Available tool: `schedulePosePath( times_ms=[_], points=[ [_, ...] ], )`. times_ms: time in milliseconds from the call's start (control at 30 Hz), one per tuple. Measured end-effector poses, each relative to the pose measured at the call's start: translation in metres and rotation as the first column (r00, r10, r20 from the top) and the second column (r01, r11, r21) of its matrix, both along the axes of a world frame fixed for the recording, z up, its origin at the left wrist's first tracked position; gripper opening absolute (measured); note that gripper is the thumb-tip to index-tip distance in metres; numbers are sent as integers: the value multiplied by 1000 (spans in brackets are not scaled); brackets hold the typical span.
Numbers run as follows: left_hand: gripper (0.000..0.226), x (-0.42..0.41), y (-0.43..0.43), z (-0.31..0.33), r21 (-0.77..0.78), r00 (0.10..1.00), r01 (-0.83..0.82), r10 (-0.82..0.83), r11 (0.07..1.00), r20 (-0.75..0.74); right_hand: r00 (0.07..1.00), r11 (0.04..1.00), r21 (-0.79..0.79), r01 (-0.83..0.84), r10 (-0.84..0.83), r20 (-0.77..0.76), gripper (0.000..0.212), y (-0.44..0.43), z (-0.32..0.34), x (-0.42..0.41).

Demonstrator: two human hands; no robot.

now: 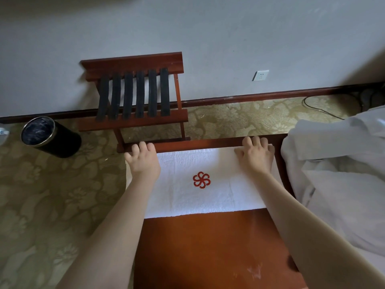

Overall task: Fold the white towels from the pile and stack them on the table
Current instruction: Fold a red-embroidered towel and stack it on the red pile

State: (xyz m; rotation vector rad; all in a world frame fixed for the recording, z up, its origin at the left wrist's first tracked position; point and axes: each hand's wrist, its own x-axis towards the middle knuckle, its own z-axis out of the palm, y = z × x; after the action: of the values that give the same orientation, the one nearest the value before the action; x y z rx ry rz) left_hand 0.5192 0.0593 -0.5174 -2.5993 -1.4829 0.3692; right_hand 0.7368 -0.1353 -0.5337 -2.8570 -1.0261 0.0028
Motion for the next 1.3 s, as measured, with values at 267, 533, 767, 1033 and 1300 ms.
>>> schedulePosePath(
  times_ms=[267,533,767,1033,1300],
  points=[
    [23,11,-87,-17,-29,737,322,-231,946,635,955,900,368,-234,284,-89,42,-11,-7,-85],
    [52,-9,-89,-49,-142,850,359,-260,922,459,947,964,8,-268,264,-182,63,-34,-32,-27],
    [53,-10,-92,-48,-145,868,352,-265,925,420,976,991,-34,-132,124,-179,59,-27,-28,-13],
    [31,-19,-89,-37,-54,740,363,-253,930,623,878,914,228,-337,392,-274,44,15,-8,-92],
    [60,-77,-10,-51,-258,883,179,-39,949,468,913,931,-9,-366,357,-199,54,22,-31,-113]
  ],
)
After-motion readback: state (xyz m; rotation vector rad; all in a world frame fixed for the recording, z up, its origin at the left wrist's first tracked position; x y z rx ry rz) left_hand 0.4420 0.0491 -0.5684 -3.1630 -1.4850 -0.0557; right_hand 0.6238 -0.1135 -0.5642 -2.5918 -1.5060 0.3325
